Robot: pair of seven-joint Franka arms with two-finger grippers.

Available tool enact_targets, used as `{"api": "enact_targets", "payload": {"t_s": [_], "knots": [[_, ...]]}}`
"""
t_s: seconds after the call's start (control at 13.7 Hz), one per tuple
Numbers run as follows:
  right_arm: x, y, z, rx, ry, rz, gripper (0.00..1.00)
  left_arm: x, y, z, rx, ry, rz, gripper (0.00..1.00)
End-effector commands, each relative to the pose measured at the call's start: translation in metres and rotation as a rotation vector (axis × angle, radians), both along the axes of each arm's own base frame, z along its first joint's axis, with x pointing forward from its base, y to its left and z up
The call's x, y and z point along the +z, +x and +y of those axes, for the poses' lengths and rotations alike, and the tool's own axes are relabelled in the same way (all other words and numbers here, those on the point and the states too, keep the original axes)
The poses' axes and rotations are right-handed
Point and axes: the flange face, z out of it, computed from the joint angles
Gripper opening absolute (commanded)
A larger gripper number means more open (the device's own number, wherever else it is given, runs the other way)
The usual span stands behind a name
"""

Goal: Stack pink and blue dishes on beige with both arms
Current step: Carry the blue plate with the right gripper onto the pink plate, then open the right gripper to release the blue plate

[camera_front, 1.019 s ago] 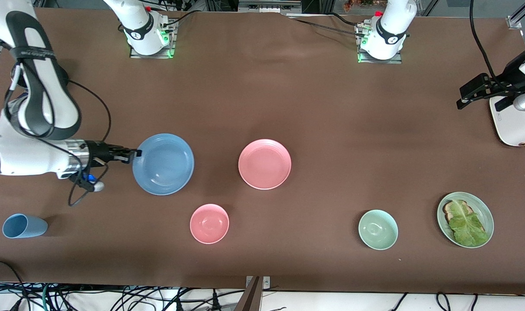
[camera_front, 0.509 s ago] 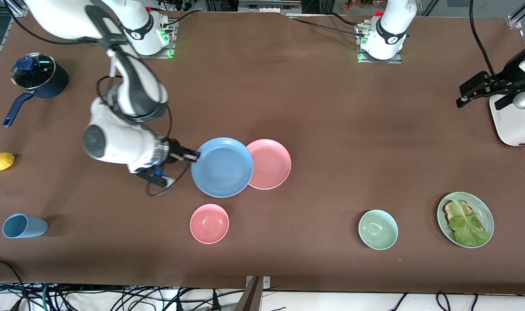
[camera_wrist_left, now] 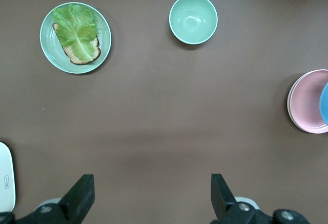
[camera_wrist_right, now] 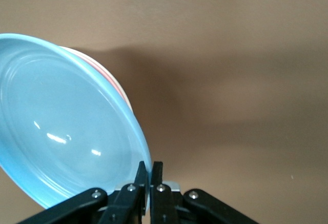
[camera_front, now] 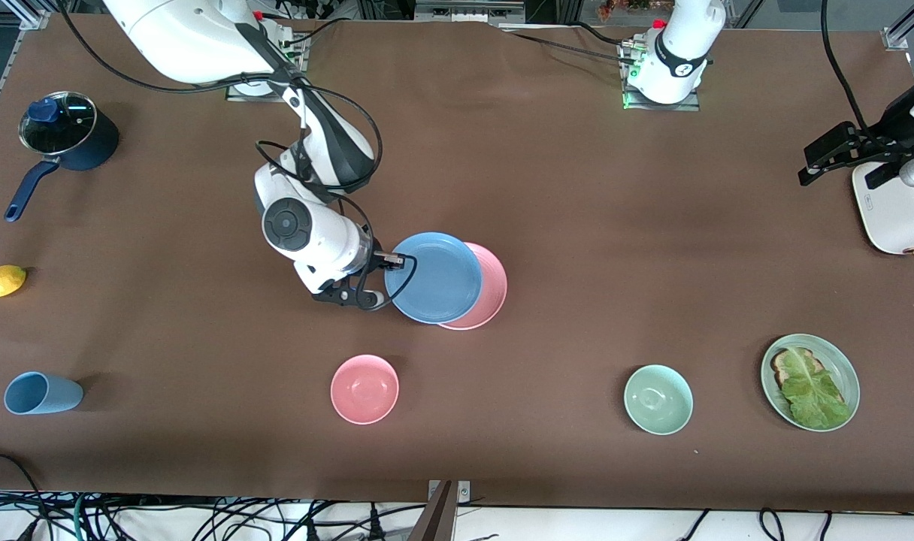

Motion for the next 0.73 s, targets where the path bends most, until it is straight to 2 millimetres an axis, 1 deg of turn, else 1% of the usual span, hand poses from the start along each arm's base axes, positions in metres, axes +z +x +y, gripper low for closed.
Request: {"api": "enact_targets", "payload": {"t_s": [0.0,0.15,0.22,0.29,0.44,0.58,0.66], "knots": [[-0.008,0.001,0.025,0.062,-0.005,-0.036,0.0,0.003,-0.002,-0.001,-0.008,-0.006,0.008,1.0],[-0.007,0.007,0.034,0.067,0.01,-0.048,0.0,0.003,-0.002,-0.002,-0.013,0.014,0.009,1.0],[-0.008,0.004,0.043,0.081,0.012,-0.051,0.0,0.003,-0.003,-0.008,-0.027,0.033,0.008,1.0],[-0.011,0.002,0.045,0.09,0.004,-0.054,0.0,0.003,-0.003,-0.013,-0.037,0.04,0.008,1.0],[-0.017,0.003,0.043,0.105,-0.016,-0.06,0.0,0.004,-0.003,-0.009,-0.029,0.042,0.006,1.0],[-0.028,0.002,0.043,0.108,-0.025,-0.049,0.0,0.005,-0.003,-0.008,-0.027,0.04,0.005,1.0],[-0.029,0.0,0.045,0.112,-0.024,-0.047,0.0,0.005,-0.003,-0.007,-0.026,0.04,0.005,1.0]]}}
